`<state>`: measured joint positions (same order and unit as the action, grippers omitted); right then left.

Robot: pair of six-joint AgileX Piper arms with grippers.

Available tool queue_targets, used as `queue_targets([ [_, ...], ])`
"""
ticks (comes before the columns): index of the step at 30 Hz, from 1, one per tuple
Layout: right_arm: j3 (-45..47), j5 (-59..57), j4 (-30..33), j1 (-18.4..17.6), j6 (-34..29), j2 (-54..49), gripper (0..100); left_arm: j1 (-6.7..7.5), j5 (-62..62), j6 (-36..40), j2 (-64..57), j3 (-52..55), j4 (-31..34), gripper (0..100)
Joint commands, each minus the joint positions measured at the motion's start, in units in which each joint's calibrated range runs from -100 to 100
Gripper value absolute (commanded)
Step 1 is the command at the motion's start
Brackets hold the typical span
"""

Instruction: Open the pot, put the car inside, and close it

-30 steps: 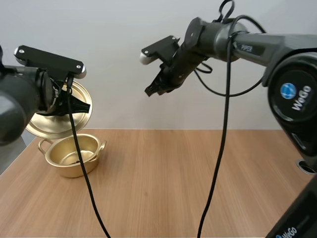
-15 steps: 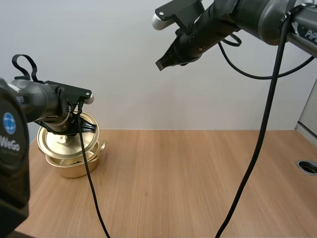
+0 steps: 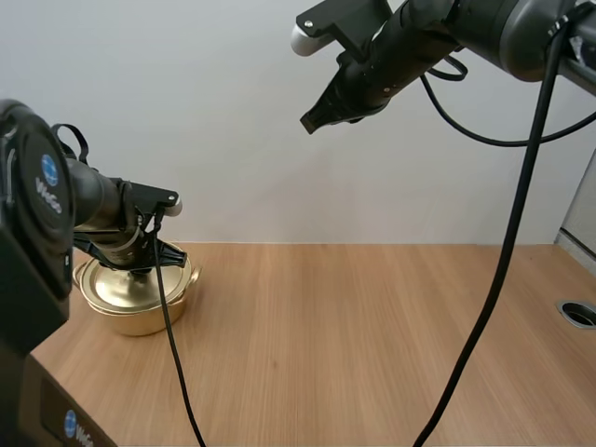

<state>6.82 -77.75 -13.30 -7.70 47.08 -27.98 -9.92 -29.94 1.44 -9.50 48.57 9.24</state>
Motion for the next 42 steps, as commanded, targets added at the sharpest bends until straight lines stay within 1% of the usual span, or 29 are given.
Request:
queue_targets([
  [1, 0.00, -0.74, -0.03, 0.00, -0.03, -0.35, 0, -0.03, 3.58, -1.33, 0.71, 0.01, 0.08, 16],
  [3, 0.00, -1.09, -0.03, 0.00, -0.03, -0.62, 0, -0.03, 5.69, -2.66, 0.73, 0.01, 0.08, 46],
  [5, 0.00, -1.09, -0.03, 0.00, -0.03, -0.62, 0, -0.03, 6.48, -2.64, 0.73, 0.01, 0.08, 82],
  [6, 0.00, -1.09, -0.03, 0.00, -0.03, -0.62, 0, -0.03, 6.48, -2.64, 0.73, 0.01, 0.08, 96],
  [7, 0.00, -1.09, -0.03, 0.00, -0.03, -0.62, 0, -0.03, 6.48, -2.54, 0.73, 0.01, 0.08, 100],
  [12, 0.00, -0.74, 0.45, 0.00, -0.03, -0.62, 0, -0.03, 3.22, -1.91, 0.45, 0.01, 0.08, 100],
  [14, 0.00, -0.51, 0.93, 0.00, -0.03, -0.62, 0, -0.03, 2.69, -0.24, -0.71, 0.01, -0.47, 100],
  [16, 0.00, 0.64, 1.15, 0.20, -0.03, -0.77, 0, -0.03, 6.07, 0.97, -2.74, 0.01, -2.53, 100],
  [18, 0.14, 1.98, 0.48, 1.05, -0.11, -1.15, 0, 0.04, 11.46, 0.97, -6.15, 0.01, -7.36, 100],
  [20, 1.53, 5.74, -1.33, 2.75, -0.11, -1.93, 0, 0.11, 18.06, 0.97, -10.23, 0.79, -10.88, 100],
  [21, 2.97, 8.76, -2.66, 3.87, -0.11, -2.76, 0, 0.44, 21.74, 0.97, -13.39, 1.70, -11.14, 100],
  [24, 10.51, 22.50, -5.81, 7.01, 0.32, -6.42, 0, 1.67, 29.94, 0.77, -22.19, 5.54, -11.14, 100],
  [27, 20.30, 37.58, -6.95, 9.21, 1.86, -10.78, 0, 3.35, 31.86, 3.36, -31.12, 9.66, -11.14, 100],
  [29, 27.20, 45.41, -8.34, 9.81, 3.82, -13.57, 0, 4.40, 30.95, 4.10, -36.68, 12.52, -11.14, 100],
  [30, 31.14, 48.95, -9.28, 9.89, 4.41, -15.18, 0, 4.68, 29.94, 4.10, -39.67, 13.91, -11.14, 100],
  [31, 35.15, 51.36, -10.34, 9.89, 4.49, -16.65, 0, 4.86, 28.47, 4.10, -42.49, 15.06, -11.14, 100],
  [34, 46.29, 62.26, -17.01, 9.89, 6.64, -20.27, 0, 4.93, 20.49, 4.10, -50.62, 18.43, -11.14, 100],
  [36, 53.65, 70.88, -20.55, 9.89, 6.97, -22.75, 0, 4.93, 11.15, 4.58, -55.84, 20.51, -11.39, 100],
  [39, 61.78, 76.93, -21.53, 9.89, 6.97, -26.53, 0, 4.93, 0.27, 5.27, -61.83, 24.61, -13.96, 100],
  [40, 64.09, 77.75, -21.54, 9.89, 6.97, -28.02, 0, 4.93, -0.15, 5.27, -63.68, 25.95, -14.33, 100],
  [41, 66.35, 78.46, -21.54, 9.89, 6.97, -29.59, 0, 4.93, 2.91, 4.57, -65.40, 27.62, -14.33, 100],
  [42, 68.50, 78.94, -21.54, 9.89, 6.97, -31.41, 0, 4.93, 8.48, 3.35, -66.93, 29.06, -14.33, 100],
])
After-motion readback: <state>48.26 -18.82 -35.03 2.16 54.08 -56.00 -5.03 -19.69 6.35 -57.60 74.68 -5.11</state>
